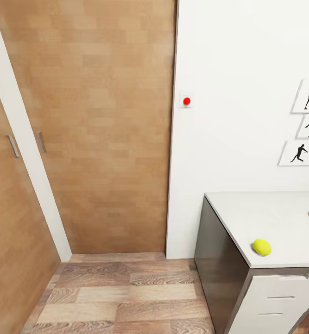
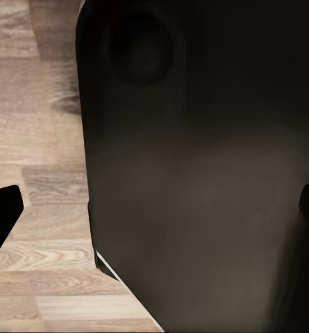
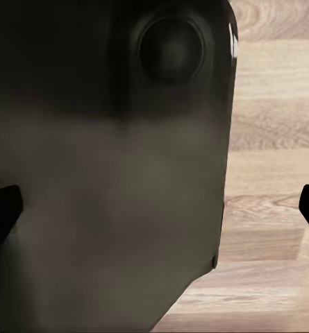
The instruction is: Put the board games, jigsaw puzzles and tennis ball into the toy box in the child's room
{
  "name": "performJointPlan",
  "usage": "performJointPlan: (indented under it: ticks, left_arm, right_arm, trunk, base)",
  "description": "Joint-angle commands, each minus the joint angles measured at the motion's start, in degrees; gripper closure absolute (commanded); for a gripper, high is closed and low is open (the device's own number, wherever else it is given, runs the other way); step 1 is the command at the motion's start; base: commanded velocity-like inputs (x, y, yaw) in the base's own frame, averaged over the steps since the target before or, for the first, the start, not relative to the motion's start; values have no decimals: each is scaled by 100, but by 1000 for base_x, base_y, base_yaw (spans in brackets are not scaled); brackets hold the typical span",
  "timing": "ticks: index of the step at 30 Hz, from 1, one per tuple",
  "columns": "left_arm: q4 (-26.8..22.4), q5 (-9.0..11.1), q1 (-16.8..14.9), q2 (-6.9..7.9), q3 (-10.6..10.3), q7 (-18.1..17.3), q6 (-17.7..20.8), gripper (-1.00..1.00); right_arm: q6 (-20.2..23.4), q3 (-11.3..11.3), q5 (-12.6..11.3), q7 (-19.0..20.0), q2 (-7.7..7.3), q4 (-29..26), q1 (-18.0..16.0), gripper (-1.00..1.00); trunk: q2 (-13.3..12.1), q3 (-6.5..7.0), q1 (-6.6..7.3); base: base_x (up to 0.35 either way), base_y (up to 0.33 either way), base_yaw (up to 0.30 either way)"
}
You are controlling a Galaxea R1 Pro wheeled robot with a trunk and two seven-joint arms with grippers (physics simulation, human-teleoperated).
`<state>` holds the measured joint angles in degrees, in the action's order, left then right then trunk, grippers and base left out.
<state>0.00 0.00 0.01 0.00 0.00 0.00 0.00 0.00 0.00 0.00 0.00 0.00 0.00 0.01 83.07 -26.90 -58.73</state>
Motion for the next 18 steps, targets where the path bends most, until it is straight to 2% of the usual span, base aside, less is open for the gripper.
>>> performJointPlan:
  ticks: [1,18]
  left_arm:
    - [0,0,-1,0,0,0,0,-100]
    - [-9,-3,-1,2,0,-9,-9,-100]
  right_arm:
    - [0,0,0,0,0,0,-1,-100]
    - [56,-23,-23,39,9,-9,-10,-100]
  trunk:
    - [1,-3,0]
    - [1,-3,0]
  base:
    - [0,0,0]
    - [0,0,0]
